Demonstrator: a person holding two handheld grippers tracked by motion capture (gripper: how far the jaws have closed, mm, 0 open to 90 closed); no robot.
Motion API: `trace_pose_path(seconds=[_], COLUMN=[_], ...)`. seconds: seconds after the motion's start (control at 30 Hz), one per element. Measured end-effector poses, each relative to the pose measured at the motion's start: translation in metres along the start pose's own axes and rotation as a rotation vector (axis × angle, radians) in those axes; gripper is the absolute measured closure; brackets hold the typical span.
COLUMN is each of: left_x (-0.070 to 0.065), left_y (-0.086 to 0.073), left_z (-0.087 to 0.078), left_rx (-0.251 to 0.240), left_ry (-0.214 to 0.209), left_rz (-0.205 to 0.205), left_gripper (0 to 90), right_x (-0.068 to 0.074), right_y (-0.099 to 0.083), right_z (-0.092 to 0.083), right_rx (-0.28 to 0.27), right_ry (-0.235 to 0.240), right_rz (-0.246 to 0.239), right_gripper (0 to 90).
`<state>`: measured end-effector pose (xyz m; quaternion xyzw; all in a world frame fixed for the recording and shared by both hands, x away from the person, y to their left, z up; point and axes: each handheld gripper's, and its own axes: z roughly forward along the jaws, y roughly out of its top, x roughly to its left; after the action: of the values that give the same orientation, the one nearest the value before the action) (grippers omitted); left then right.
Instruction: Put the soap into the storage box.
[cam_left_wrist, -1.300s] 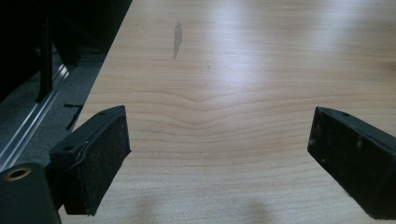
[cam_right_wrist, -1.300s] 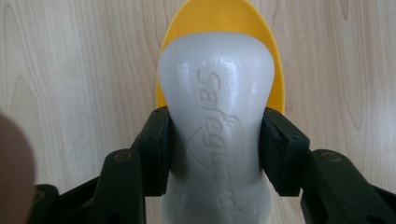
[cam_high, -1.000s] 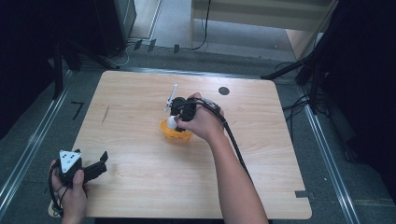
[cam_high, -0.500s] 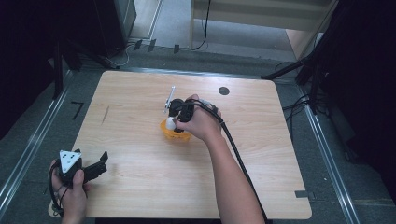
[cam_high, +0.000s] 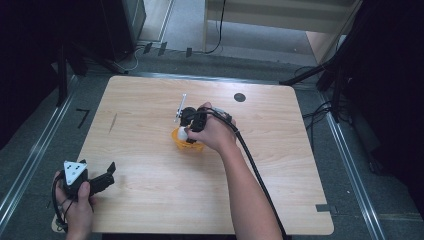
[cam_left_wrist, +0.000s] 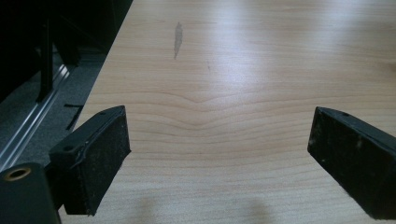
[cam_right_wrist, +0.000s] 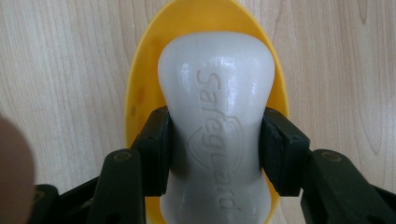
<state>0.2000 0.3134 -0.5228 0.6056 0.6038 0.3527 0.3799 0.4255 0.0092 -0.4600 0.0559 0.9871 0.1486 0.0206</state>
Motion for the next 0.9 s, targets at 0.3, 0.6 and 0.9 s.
trace_pose_path(seconds=[0.3, 0.6, 0.9], left_x=[0.0, 0.0, -0.001], left_y=[0.0, 0.0, 0.0], left_z=[0.0, 0.0, 0.001], left_rx=[0.001, -0.001, -0.001], left_ry=[0.0, 0.0, 0.003], left_rz=[0.001, 0.001, 0.006], left_gripper=[5.7, 5.7, 5.7], right_x=[0.0, 0.0, 0.001], right_y=[0.001, -0.001, -0.005], right_z=[0.003, 0.001, -0.015], right_rx=[0.005, -0.003, -0.051], right_ry=[0.003, 0.014, -0.016], right_rz=[0.004, -0.003, 0.027], right_gripper=[50.5, 47.1, 46.1])
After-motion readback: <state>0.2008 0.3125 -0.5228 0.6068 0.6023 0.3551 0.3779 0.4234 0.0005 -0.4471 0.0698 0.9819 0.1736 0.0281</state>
